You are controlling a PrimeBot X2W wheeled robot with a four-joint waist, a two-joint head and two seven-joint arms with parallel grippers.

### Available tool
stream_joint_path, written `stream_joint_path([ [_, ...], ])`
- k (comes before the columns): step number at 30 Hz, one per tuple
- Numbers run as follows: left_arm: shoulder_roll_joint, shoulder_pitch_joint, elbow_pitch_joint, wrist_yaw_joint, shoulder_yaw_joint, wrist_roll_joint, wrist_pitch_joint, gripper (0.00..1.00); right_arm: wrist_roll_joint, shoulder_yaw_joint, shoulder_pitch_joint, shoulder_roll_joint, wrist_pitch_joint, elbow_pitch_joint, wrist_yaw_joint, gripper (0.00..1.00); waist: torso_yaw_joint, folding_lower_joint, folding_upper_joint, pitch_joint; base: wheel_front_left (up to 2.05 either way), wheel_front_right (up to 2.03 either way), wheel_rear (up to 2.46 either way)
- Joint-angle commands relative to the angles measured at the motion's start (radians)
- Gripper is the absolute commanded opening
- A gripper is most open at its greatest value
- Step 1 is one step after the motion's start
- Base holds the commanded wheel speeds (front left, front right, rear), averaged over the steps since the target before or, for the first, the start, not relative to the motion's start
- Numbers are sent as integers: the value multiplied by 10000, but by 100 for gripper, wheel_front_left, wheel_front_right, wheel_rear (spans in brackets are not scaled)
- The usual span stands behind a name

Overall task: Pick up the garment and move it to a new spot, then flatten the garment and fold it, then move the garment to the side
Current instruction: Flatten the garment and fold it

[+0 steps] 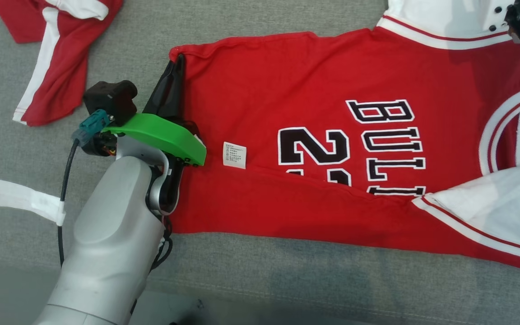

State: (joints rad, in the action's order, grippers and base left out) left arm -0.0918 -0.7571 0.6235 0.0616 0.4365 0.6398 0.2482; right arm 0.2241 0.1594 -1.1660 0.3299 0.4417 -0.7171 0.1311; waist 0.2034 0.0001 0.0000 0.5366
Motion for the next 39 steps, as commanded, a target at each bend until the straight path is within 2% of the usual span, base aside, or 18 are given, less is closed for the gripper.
stream_joint_path([
  [1, 81, 55, -58, 43, 48, -58, 83, 0, -146, -8, -215, 94, 45, -171, -7, 100, 587, -1, 0, 477, 0, 0, 0],
  [13, 373, 53, -297, 64, 293, 103, 177, 0, -1203, -107, -1354, 258, 835, -2281, -6, 100, 1120, -1, 0, 745, 0, 0, 0],
  [14, 383, 43, -289, 58, 289, 116, 181, 0, -1261, -101, -1360, 237, 849, -2361, -6, 77, 1127, -1, 0, 757, 0, 0, 0],
  [15, 389, 29, -305, 42, 260, 117, 183, 0, -1294, -102, -1376, 193, 829, -2435, -6, 48, 1127, -1, 0, 767, 0, 0, 0],
  [16, 391, 25, -322, 32, 231, 113, 184, 0, -1316, -111, -1389, 154, 854, -2514, -6, 35, 1124, -1, 0, 768, 0, 0, 0],
  [17, 390, 39, -330, 25, 203, 100, 183, 0, -1343, -95, -1393, 143, 875, -2596, -6, 30, 1120, -1, 0, 753, 0, 0, 0],
  [18, 389, 58, -333, 15, 172, 81, 178, 0, -1383, -63, -1408, 150, 877, -2661, -7, 16, 1104, -1, 0, 737, 0, 0, 0],
  [19, 391, 76, -324, 5, 140, 58, 179, 0, -1426, -34, -1427, 173, 857, -2705, -12, 12, 1073, -1, 0, 722, 0, 0, 0],
  [20, 396, 87, -312, 2, 119, 36, 178, 0, -1479, -16, -1449, 201, 829, -2749, -13, 0, 1044, -1, 0, 704, 0, 0, 0],
  [29, 369, 158, -141, 27, -219, -150, 168, 0, -1317, 80, -1584, -2, -101, -2757, -12, 0, 623, -1, 0, 374, 0, 0, 0],
  [33, 229, 290, 4, 22, -429, -198, 167, 0, -704, 189, -1319, -107, -675, -2538, -12, 0, 329, -1, 0, 15, 0, 0, 0],
  [39, -127, 472, 212, 5, -651, -267, 167, 0, 519, 1056, -415, 84, -1318, -1663, -12, 0, -290, -1, 0, -682, 0, 0, 0],
])
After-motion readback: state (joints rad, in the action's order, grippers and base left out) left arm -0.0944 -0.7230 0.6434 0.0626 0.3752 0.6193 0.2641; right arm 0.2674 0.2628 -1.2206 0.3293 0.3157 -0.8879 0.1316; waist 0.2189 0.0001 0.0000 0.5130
